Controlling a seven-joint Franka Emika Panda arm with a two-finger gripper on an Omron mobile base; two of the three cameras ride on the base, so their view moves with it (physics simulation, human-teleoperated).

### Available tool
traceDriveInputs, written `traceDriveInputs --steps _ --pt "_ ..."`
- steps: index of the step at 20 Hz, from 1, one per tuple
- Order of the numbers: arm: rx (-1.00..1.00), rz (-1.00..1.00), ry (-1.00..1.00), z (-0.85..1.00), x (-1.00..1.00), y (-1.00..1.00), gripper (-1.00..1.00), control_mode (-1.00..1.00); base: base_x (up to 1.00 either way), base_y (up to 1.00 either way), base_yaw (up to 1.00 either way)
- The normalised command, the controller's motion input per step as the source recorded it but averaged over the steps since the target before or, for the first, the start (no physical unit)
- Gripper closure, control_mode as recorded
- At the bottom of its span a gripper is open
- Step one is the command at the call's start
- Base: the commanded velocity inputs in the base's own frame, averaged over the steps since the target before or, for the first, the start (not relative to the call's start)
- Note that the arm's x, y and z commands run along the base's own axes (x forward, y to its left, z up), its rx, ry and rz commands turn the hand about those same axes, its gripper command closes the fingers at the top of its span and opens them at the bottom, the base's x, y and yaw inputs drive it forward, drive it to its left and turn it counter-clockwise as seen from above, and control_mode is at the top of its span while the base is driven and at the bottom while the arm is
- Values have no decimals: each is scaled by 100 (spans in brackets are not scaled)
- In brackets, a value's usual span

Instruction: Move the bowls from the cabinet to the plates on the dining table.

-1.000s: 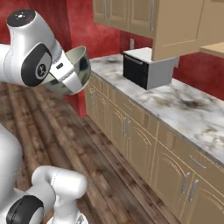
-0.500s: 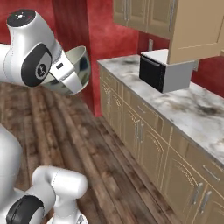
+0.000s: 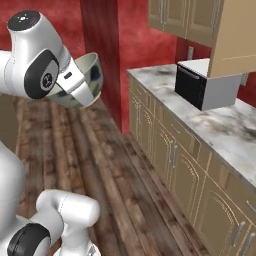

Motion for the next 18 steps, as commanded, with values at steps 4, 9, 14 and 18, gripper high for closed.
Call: traceDriveInputs --steps 4,9,14,18 --pt "0 0 0 0 0 0 100 100 42 8 13" --pt "0 0 0 0 0 0 100 100 62 3 8" --pt "0 0 0 0 0 0 100 100 62 8 5" --pt "0 0 0 0 0 0 100 100 62 10 5"
